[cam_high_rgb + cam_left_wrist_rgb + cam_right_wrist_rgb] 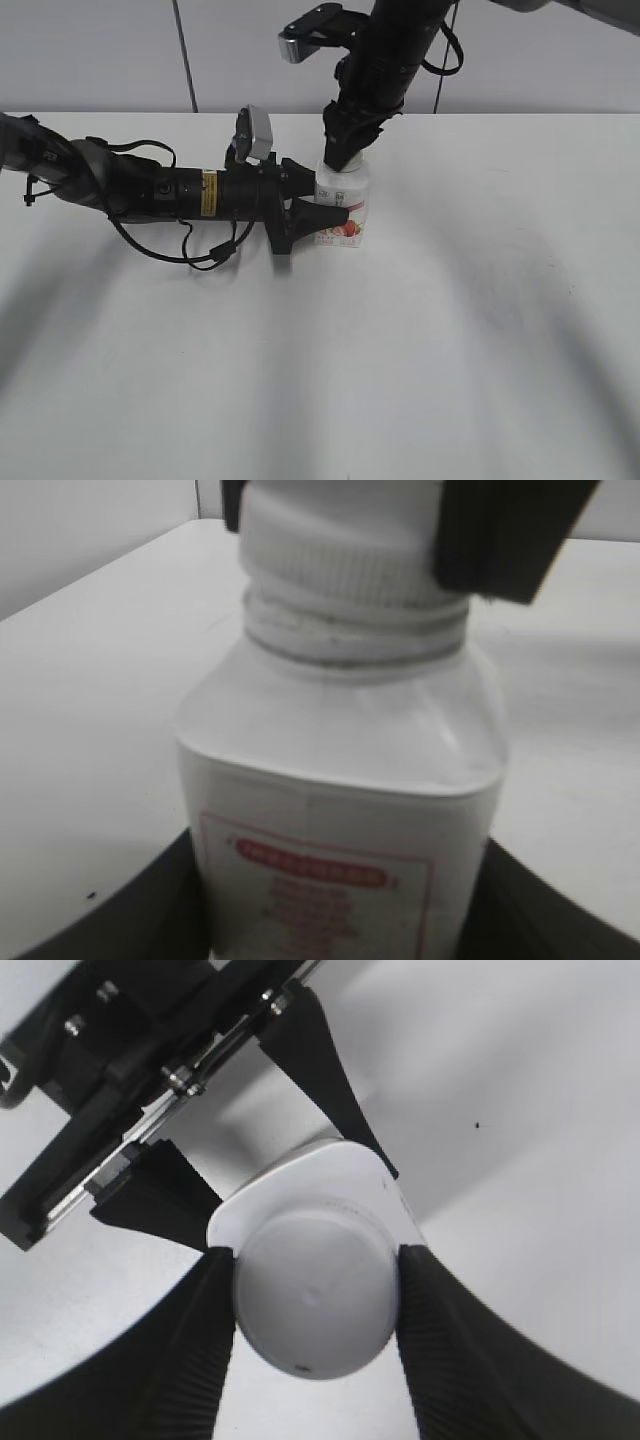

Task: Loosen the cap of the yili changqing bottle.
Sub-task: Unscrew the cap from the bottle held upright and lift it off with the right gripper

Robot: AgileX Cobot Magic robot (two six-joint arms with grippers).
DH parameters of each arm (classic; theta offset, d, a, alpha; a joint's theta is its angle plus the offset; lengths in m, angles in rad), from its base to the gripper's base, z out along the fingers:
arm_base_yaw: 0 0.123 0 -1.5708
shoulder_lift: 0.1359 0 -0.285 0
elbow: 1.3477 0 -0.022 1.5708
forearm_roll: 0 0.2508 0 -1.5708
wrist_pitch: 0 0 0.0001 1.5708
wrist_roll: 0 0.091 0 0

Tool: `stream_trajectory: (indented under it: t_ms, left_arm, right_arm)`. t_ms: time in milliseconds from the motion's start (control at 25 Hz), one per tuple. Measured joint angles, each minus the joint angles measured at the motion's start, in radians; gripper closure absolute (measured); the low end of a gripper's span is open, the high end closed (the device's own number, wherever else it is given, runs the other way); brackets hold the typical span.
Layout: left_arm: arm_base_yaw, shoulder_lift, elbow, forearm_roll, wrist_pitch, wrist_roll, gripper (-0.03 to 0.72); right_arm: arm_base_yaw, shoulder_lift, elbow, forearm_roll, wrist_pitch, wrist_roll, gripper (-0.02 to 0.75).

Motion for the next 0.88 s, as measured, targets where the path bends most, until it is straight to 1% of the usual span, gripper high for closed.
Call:
stream_trajectory:
  t_ms: [160, 360, 600, 880]
  left_arm:
    - [0.0, 0.0, 0.0, 0.0, 0.001, 0.0, 0.287]
    - [0.0, 0.0, 0.0, 0.0, 0.001, 0.0, 0.287]
    - [0.0, 0.0, 0.0, 0.0, 0.001, 0.0, 0.287]
    - [0.0, 0.0, 0.0, -0.003, 0.001, 0.0, 0.288]
  right_arm:
    - [0.0, 0.0, 0.0, -0.001, 0.0, -0.131, 0.346]
    - [0.0, 0.0, 0.0, -0.002, 0.0, -0.2, 0.35]
    - [0.0, 0.0, -0.001, -0.002, 0.0, -0.244, 0.35]
    - [0.0, 0.0, -0.047, -0.002, 0.014, -0.254, 0.351]
